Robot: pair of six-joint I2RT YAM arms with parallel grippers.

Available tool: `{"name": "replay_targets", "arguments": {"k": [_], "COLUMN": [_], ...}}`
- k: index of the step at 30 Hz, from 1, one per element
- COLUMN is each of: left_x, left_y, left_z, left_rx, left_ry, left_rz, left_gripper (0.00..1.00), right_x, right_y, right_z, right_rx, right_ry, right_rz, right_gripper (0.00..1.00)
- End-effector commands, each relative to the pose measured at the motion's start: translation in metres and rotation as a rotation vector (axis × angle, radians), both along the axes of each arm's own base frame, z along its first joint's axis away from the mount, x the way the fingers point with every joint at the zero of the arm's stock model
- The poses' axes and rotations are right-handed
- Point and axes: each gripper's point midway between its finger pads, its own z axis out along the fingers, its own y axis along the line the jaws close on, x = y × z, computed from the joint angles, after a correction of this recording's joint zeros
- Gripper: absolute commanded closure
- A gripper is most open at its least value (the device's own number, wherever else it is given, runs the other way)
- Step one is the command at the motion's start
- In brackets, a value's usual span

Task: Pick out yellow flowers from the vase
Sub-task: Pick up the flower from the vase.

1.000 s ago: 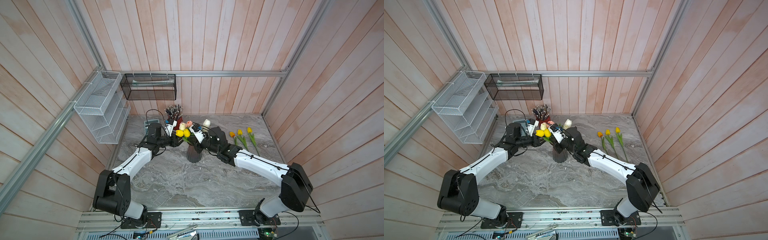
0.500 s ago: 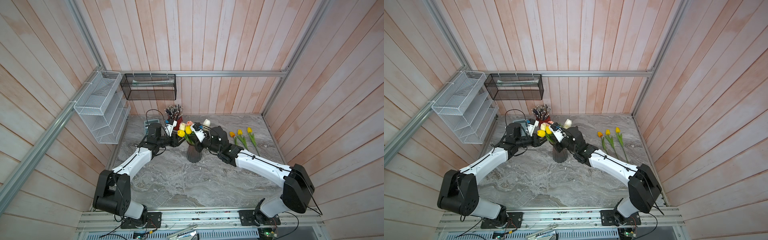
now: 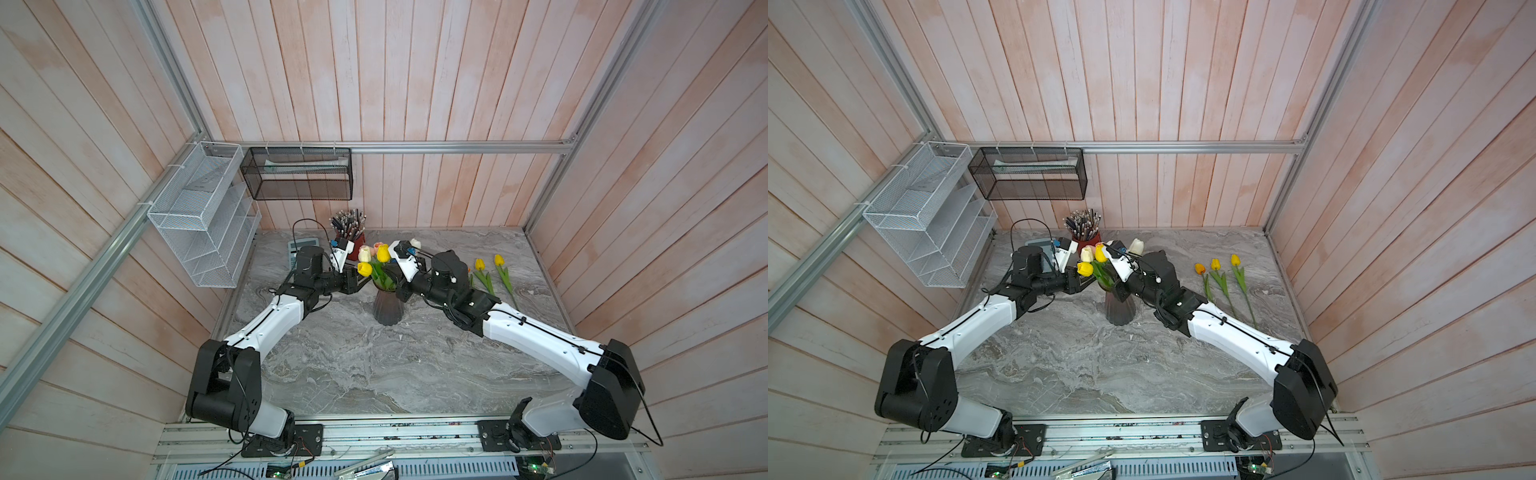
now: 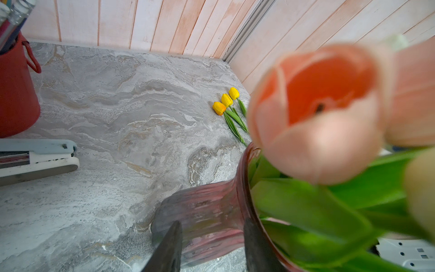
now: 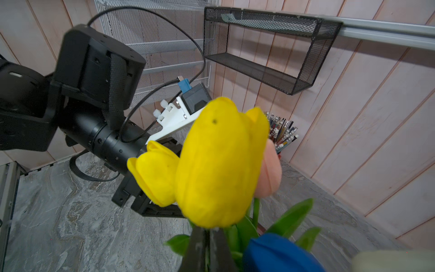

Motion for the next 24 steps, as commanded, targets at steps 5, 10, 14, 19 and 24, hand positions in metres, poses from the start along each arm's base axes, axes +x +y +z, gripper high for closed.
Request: {"name": "replay_targets", "arguments": {"k": [5,10,14,19,24], "left_x": [0.004,0.005,0.004,0.005,0.005], "left_y": [-0.001,0.0,0.0,0.001,0.001], "left_z": [0.015,0.016,0.015,0.015,0.016], "left_rx": [0.002,0.004,0.008,0.011,0.01], "left_ry": [-0.059,-0.063,-0.065,-0.064,-0.068], "left_rz": [0.001,0.006,0.009,0.011,0.014], "left_gripper": [0.56,0.56,0.56,0.56,0.56], "right_x": [-0.014,-0.024,-0.033,-0.043,-0.053], "right_y": [-0.007,-0.008,-0.013,-0.023,-0.033], "right_z": [0.029,0.047,0.065,0.088,0.11], "right_rx": [0.058,0.096,0.13,0.176,0.217], "right_ry": [-0.062,-0.073,-0.096,-0.14,-0.181], "right_rz": [0.02,0.058,0.079,0.088,0.095], "right_gripper": [0.98,0.98,0.99,0.99,0.99]}}
